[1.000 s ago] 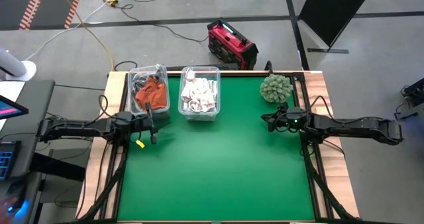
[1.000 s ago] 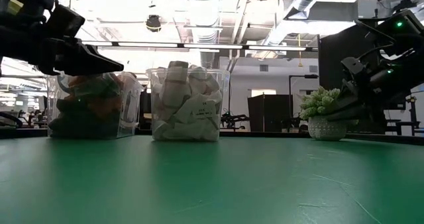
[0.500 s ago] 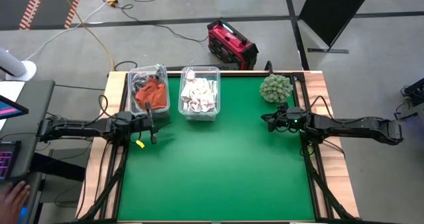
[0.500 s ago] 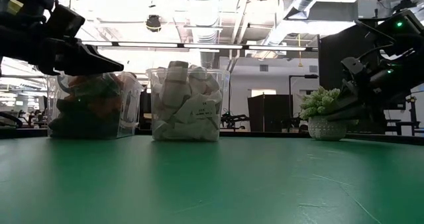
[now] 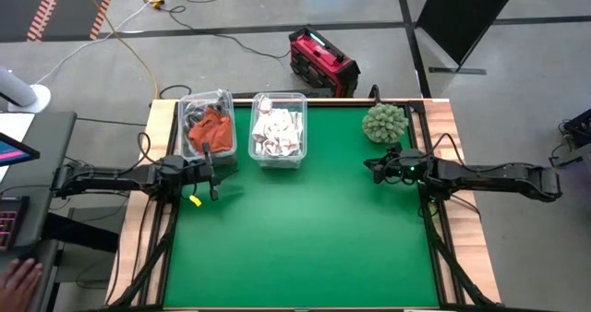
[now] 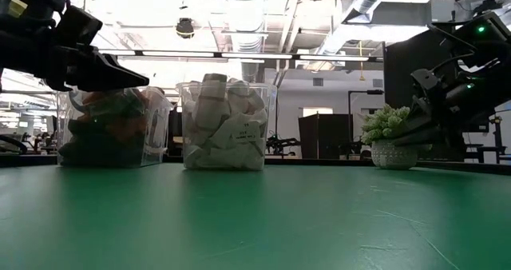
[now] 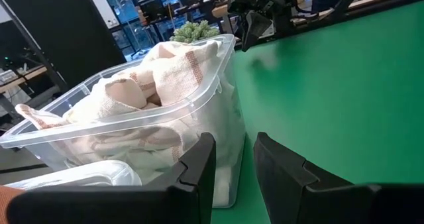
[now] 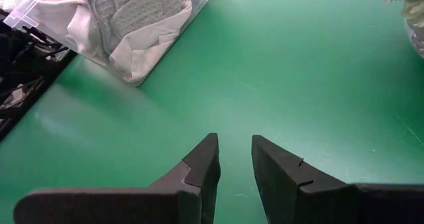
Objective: Sort towels by color in basket
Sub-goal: Return to Home Position
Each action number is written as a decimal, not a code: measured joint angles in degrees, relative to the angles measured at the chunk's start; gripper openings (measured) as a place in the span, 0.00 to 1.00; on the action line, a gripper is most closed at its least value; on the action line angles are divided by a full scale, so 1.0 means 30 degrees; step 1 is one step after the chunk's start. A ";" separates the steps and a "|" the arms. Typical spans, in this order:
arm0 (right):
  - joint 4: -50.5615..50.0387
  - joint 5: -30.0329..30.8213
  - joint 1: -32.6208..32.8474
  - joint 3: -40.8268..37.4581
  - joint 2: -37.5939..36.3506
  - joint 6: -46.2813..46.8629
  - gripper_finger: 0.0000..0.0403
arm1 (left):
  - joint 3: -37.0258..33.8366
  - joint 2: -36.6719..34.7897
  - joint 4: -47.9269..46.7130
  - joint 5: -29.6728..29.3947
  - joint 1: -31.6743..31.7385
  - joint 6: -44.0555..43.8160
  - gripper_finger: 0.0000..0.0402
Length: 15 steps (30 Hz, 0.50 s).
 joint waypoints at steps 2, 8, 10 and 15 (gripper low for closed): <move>0.0000 0.0000 0.0000 0.0000 0.0000 0.0000 0.29 | 0.0000 -0.0004 0.0004 0.0000 0.0001 -0.0061 0.24; 0.0000 0.0000 0.0000 0.0000 0.0000 0.0000 0.29 | 0.0000 -0.0004 0.0004 0.0000 0.0003 -0.0136 0.24; 0.0000 0.0000 0.0000 0.0000 0.0000 0.0000 0.29 | 0.0000 -0.0004 0.0004 0.0000 0.0000 -0.0143 0.24; 0.0000 0.0000 0.0000 0.0000 0.0000 0.0000 0.29 | 0.0000 -0.0004 0.0004 -0.0003 0.0003 -0.0157 0.24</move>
